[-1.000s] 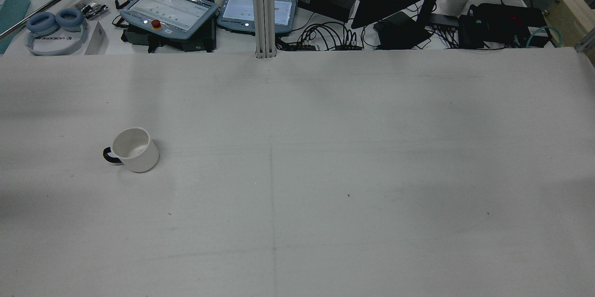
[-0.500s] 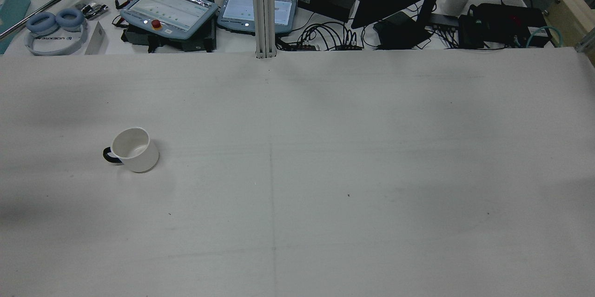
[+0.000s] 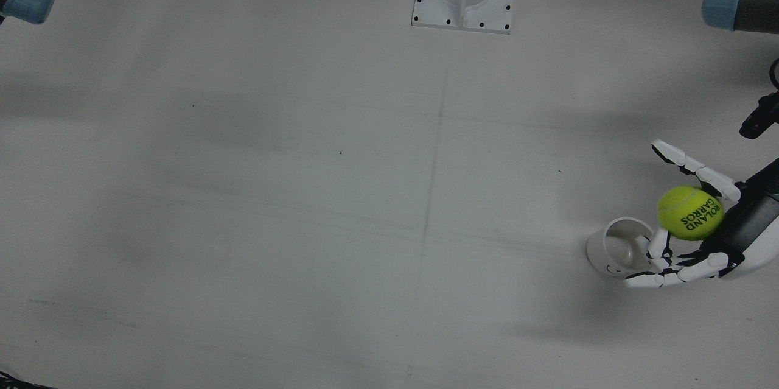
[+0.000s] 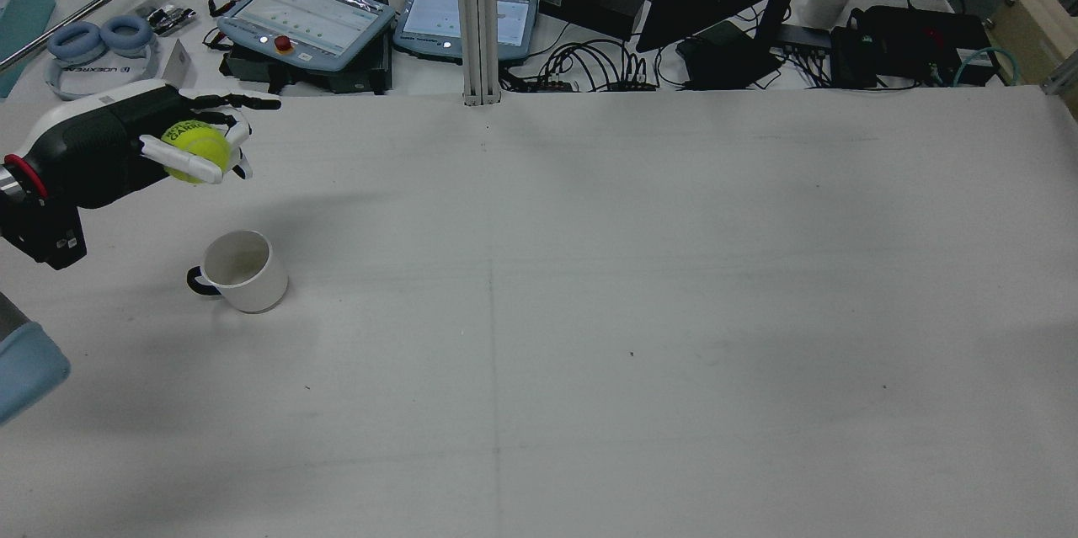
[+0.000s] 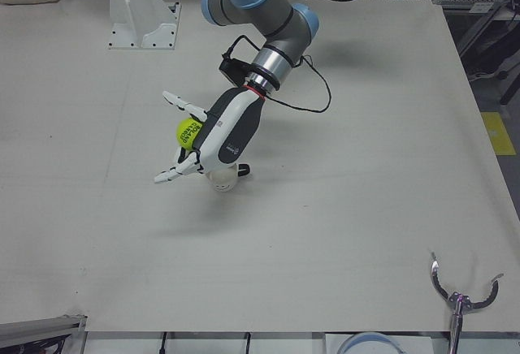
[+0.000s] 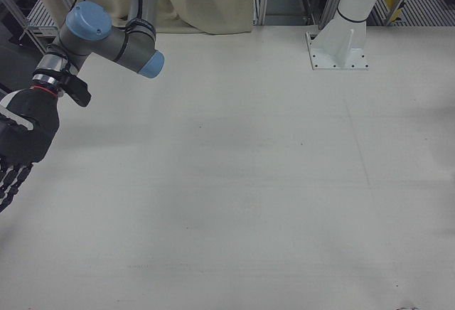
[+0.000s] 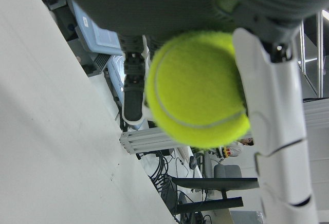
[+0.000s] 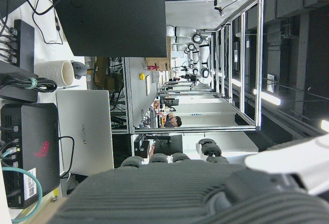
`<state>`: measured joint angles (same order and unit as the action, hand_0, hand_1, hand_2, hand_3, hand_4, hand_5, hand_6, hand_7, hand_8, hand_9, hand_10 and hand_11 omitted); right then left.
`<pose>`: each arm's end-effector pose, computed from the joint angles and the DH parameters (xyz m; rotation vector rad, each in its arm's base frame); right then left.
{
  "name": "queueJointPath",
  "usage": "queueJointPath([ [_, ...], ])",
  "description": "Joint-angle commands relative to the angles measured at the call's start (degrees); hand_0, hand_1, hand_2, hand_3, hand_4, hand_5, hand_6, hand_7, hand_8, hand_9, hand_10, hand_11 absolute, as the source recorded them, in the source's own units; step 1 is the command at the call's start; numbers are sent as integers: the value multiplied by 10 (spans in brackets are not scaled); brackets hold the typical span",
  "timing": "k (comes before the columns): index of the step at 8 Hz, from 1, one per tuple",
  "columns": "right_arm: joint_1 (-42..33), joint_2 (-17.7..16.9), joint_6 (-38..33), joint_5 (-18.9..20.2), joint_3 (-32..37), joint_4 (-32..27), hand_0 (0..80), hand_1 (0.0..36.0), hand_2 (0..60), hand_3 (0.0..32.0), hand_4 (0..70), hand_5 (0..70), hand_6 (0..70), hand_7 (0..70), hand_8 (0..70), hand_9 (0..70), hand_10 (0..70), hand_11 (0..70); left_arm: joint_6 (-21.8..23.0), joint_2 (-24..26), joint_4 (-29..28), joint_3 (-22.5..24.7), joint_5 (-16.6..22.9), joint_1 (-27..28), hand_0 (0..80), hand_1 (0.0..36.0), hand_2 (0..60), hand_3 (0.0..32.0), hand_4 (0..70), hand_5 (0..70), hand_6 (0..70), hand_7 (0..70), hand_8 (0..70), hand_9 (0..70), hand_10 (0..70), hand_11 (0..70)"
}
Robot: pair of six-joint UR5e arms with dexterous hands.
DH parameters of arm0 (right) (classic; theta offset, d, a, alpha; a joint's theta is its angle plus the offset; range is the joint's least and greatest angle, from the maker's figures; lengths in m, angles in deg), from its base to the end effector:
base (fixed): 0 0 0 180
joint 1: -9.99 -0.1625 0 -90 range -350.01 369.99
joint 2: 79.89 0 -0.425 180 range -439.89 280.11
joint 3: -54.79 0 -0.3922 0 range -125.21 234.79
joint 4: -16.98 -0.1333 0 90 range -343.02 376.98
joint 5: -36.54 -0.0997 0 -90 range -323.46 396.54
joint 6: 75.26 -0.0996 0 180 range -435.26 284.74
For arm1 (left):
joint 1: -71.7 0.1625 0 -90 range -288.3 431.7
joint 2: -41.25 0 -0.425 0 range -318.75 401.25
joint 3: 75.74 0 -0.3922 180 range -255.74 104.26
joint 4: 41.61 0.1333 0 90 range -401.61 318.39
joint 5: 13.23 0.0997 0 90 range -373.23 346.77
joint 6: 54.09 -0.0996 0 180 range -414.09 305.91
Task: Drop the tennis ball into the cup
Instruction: 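Move the left hand holding the tennis ball above the white mug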
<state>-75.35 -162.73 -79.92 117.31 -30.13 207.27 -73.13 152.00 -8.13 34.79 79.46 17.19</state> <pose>0.1059 -0.5384 0.6827 -0.0231 1.9925 -2.2908 0.2189 -0.5285 0.3865 -0.3239 1.9570 -1.5165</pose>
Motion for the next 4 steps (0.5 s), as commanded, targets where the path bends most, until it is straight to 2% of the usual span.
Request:
queueJointPath([
  [1,0,0,0,0,0,0,0,0,0,0,0,0,0,0,0,0,0,0,-7,-4,-2,-3,-14,30,499,124,110,0,249,163,545,700,531,700,292,427],
  [2,0,0,0,0,0,0,0,0,0,0,0,0,0,0,0,0,0,0,-19,-8,-14,-8,-14,35,503,128,73,0,247,140,418,700,508,700,291,426],
  [3,0,0,0,0,0,0,0,0,0,0,0,0,0,0,0,0,0,0,-20,-10,-20,-17,-14,36,486,123,126,0,240,135,440,700,501,700,284,416],
  [4,0,0,-1,0,0,0,0,0,0,0,0,0,0,0,0,0,0,0,-21,-11,-21,-21,-15,36,466,115,212,0,226,142,512,700,490,682,267,392],
])
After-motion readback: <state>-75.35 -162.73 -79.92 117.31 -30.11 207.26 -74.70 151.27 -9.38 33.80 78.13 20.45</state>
